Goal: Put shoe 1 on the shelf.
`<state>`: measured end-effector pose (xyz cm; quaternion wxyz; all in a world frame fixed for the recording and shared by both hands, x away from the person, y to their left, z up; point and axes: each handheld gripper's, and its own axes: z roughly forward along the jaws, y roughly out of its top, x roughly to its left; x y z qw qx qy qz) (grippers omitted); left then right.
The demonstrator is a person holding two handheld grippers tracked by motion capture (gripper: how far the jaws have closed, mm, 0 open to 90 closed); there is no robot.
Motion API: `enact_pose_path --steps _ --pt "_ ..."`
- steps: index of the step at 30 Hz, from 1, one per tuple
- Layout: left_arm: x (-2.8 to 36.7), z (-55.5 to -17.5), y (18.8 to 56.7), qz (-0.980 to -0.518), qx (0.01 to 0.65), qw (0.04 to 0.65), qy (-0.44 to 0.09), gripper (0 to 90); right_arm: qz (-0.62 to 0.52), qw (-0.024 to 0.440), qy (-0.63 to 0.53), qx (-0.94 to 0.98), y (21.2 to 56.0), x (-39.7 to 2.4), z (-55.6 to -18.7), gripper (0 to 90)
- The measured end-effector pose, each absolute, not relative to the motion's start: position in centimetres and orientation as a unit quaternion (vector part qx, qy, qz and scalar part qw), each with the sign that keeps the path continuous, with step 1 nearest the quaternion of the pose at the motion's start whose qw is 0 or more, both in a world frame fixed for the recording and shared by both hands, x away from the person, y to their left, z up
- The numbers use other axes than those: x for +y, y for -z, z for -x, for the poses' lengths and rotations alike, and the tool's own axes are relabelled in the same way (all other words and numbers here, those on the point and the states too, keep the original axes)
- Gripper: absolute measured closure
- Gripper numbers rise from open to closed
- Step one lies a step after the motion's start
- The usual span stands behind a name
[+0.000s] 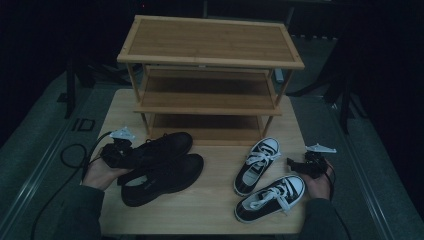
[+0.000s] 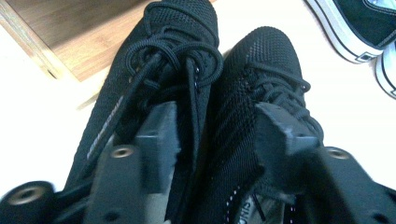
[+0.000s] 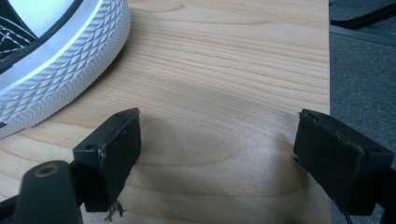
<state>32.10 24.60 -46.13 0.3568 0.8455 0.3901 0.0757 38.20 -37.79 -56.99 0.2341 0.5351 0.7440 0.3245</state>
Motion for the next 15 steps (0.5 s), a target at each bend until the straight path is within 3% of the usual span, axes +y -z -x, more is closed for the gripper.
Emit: enact_pose_path --steps 5,15 --pt "24.68 -31.76 46.23 -0.850 0.386 0.349 -0.081 37.6 -0.535 0.234 -0.325 0.744 56.99 -37.79 -38.20 14.9" --pt "24.62 -31.21 46.33 -0.860 0.368 0.343 -0.086 32.8 -0.535 0.234 -0.324 0.744 56.99 -37.79 -38.20 14.9"
